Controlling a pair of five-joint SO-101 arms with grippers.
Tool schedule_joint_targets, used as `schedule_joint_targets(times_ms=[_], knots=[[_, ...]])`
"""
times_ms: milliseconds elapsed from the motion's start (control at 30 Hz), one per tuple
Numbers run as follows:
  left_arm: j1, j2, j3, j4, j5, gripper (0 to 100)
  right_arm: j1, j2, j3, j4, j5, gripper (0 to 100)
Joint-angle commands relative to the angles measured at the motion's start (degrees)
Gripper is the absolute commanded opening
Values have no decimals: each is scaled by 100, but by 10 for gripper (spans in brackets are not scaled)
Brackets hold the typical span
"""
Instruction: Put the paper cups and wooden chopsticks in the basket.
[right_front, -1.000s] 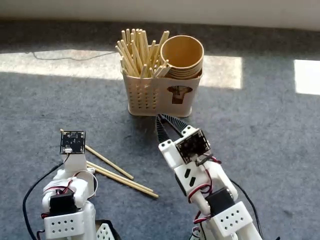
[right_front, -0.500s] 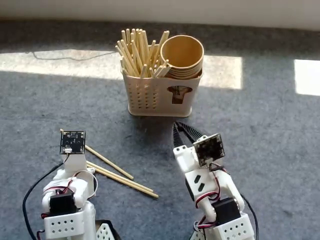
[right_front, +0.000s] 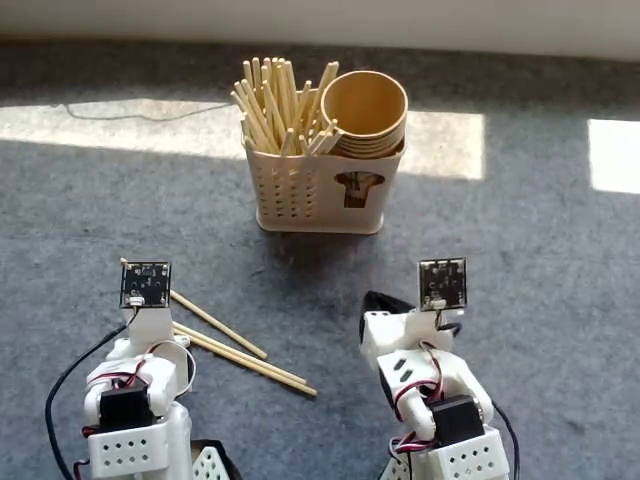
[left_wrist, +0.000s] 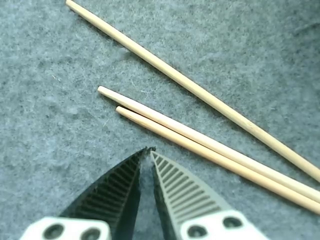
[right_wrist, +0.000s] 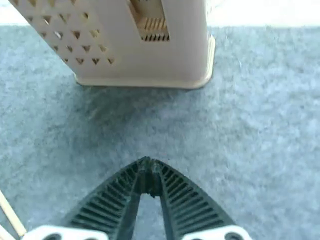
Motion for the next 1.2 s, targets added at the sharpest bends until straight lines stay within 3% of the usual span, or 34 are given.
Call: schedule_joint_targets(times_ms=[0,333,500,667,900,1167], knots=[[-40,75,119,-9,-26,5,48,-119,646,462,-53,6],[629,84,119,9,-26,5,48,-119,646,1042,-53,6],[558,84,-163,35,-35,5,57,-119,646,1059,-53,6],[-40,84,-769,35,-123,5,57,-119,646,1059,-53,6],[-92,84,-1191,-88,-2479,5,57,-119,637,1059,-53,6],[-84,171,-2580,-114,-1653,5,66,-119,637,1059,-53,6]])
